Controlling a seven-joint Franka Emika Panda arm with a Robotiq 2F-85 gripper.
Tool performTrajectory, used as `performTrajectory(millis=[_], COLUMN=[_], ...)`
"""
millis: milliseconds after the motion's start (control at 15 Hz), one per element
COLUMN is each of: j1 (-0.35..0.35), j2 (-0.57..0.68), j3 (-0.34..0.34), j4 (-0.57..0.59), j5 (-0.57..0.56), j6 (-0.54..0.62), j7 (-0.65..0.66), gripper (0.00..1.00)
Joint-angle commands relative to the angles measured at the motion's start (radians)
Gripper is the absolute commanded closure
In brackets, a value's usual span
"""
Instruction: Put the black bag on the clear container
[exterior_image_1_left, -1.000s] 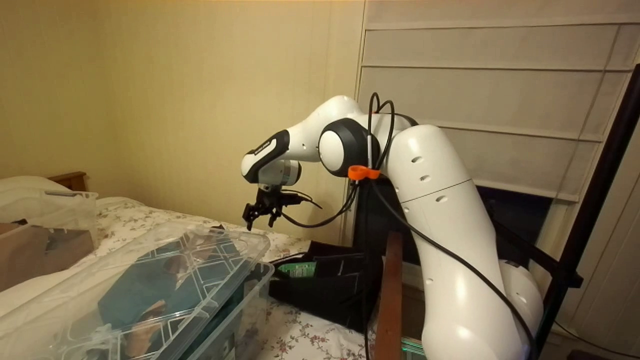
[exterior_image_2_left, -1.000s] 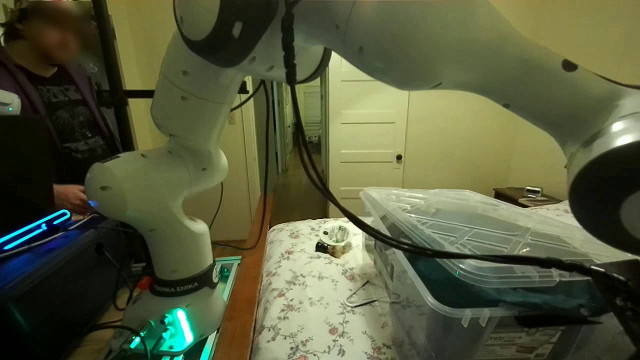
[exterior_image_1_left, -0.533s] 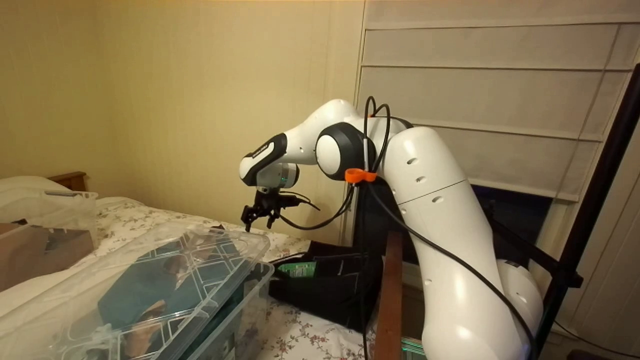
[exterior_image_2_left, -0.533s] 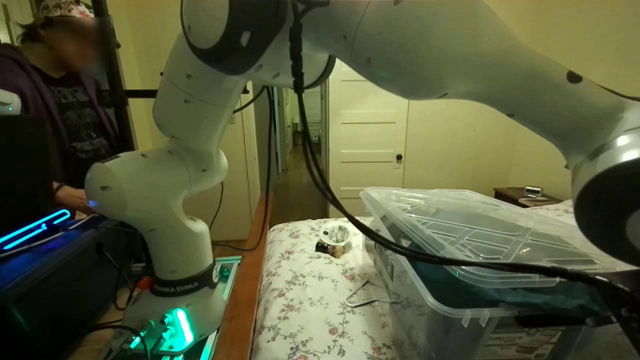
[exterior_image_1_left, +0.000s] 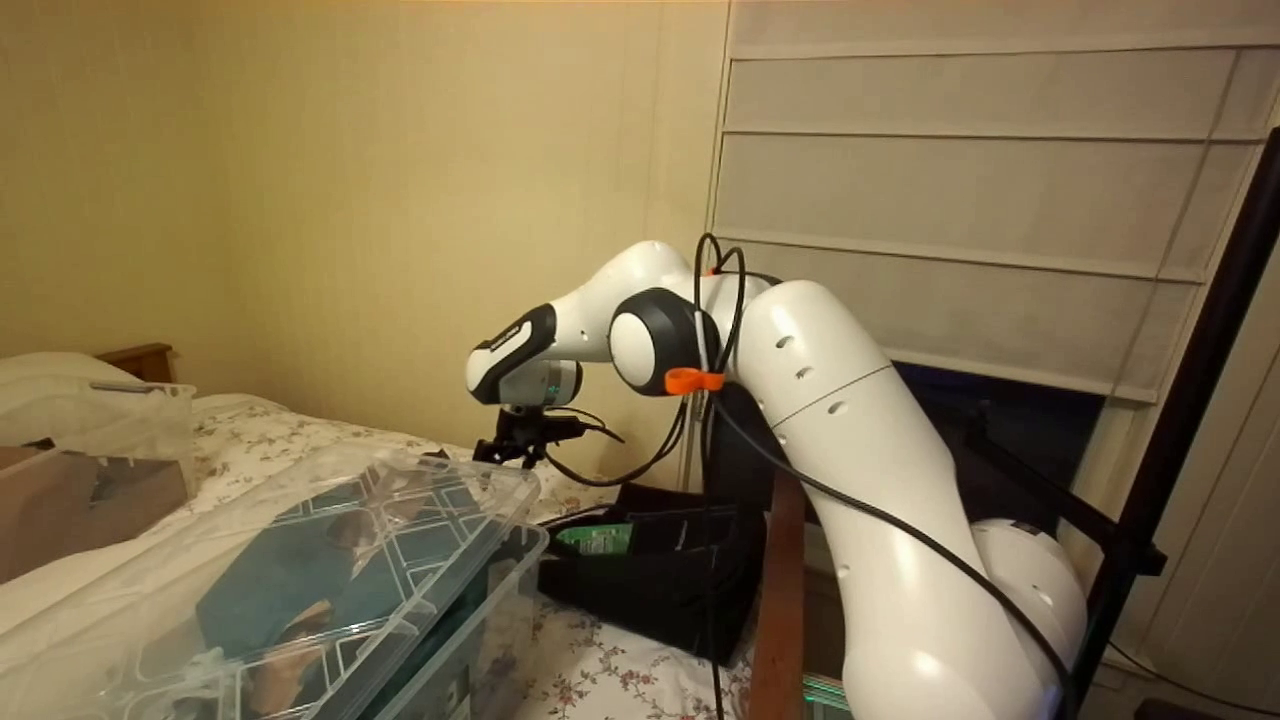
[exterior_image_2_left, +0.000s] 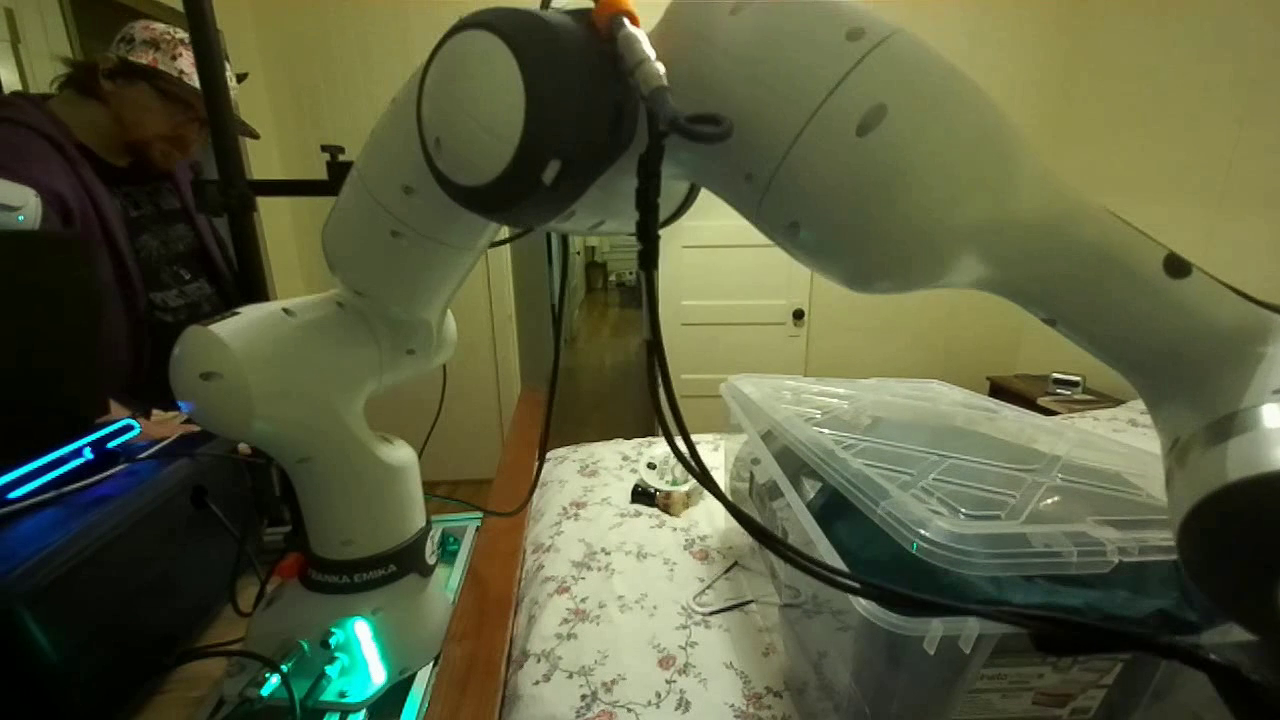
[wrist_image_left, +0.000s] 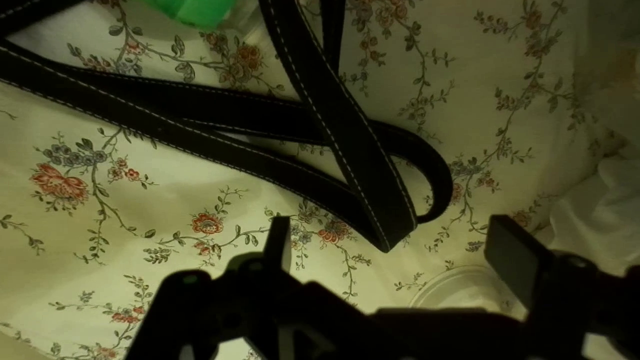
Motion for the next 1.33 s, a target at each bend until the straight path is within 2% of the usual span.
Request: performTrajectory(millis=[0, 533, 600, 667, 733, 933, 1267], j1=[-0.028, -0.025, -0.025, -0.023, -0.021, -0.017, -0.004], j2=[0.116, 0.279, 0.295, 0.311, 0.324, 0.354, 0.323], j3=[0.023, 0.023, 0.023, 0.022, 0.022, 0.026, 0.021], j4=[0.142, 0.270, 0.286, 0.299, 0.314, 0.349, 0.340], j5=[-0.023, -0.079, -0.086, -0.092, -0.099, -0.107, -0.078], j6=[-0.030, -0.048, -0.053, -0.055, -0.062, -0.076, -0.079], j7=[-0.028, -0.029, -0.027, -0.023, -0.019, -0.012, -0.011], gripper=[0.00, 0.01, 0.16, 0.26, 0.29, 0.50, 0.85])
